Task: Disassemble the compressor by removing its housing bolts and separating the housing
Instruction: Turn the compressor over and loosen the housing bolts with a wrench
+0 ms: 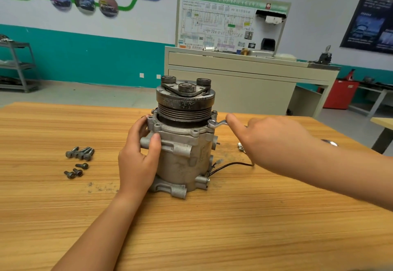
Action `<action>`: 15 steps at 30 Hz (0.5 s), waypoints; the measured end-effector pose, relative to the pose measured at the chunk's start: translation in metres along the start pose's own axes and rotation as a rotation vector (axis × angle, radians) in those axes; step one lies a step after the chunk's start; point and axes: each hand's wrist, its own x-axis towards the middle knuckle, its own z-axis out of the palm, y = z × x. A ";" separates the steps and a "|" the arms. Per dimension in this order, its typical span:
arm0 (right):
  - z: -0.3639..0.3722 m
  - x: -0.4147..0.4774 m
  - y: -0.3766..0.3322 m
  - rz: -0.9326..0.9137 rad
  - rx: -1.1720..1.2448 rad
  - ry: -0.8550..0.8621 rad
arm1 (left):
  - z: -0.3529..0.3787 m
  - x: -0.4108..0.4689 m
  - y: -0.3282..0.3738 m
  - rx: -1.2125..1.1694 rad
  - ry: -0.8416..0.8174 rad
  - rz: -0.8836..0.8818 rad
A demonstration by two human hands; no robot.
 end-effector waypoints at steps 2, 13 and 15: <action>0.003 0.009 0.011 -0.057 -0.042 0.032 | 0.000 -0.002 0.000 0.005 -0.002 0.003; 0.057 0.073 0.025 -0.258 0.317 0.629 | -0.003 -0.002 -0.005 0.065 -0.058 0.009; 0.059 0.075 0.015 -0.199 0.385 0.702 | -0.003 -0.003 -0.005 0.080 -0.072 0.009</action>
